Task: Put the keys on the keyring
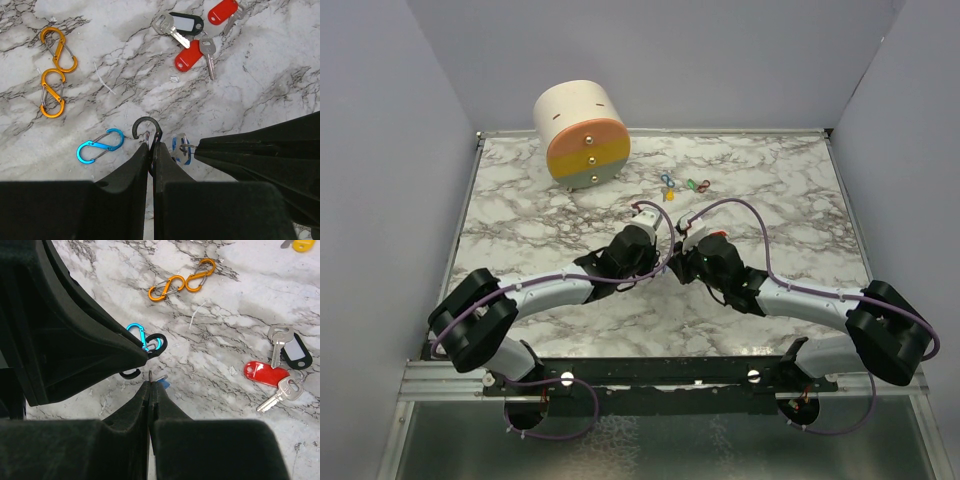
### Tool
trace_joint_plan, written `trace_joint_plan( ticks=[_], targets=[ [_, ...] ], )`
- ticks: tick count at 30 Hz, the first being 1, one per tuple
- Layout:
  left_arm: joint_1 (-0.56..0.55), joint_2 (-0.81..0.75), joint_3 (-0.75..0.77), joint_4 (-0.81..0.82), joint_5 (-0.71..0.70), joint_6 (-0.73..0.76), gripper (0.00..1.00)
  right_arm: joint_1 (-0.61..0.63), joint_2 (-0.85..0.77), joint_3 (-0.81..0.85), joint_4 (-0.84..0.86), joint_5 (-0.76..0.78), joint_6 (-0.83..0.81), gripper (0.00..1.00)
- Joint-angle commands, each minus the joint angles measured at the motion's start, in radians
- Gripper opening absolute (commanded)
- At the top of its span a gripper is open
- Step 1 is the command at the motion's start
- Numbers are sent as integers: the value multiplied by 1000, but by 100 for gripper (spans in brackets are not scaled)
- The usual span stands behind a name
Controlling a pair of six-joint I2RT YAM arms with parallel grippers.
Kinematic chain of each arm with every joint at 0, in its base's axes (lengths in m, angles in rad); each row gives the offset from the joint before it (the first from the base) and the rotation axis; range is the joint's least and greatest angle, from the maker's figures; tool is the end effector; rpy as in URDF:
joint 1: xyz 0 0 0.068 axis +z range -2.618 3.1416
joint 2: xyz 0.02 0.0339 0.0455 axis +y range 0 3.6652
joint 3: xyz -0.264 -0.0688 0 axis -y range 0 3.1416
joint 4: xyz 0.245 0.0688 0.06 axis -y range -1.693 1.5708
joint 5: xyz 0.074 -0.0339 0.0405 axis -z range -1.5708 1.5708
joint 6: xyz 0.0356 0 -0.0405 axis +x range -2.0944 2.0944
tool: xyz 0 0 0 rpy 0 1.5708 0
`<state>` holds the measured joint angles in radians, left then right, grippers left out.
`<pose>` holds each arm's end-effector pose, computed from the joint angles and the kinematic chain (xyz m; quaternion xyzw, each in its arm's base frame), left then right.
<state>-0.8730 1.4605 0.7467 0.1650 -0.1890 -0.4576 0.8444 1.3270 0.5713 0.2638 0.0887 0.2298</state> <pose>0.2033 -0.2320 0.2040 0.1339 0.8592 -0.2358 0.4338 0.1832 0.2014 0.1936 -0.2376 0.8239 0.2299 0.4604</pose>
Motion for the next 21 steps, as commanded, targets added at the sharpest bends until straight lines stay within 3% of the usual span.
trace_joint_plan(
  ticks=[1,21],
  targets=[
    [-10,15,39,-5,29,6,0,7,-8,15,48,31,-17,1],
    [-10,26,48,-4,35,8,0,7,26,21,60,-11,-18,1]
  ],
)
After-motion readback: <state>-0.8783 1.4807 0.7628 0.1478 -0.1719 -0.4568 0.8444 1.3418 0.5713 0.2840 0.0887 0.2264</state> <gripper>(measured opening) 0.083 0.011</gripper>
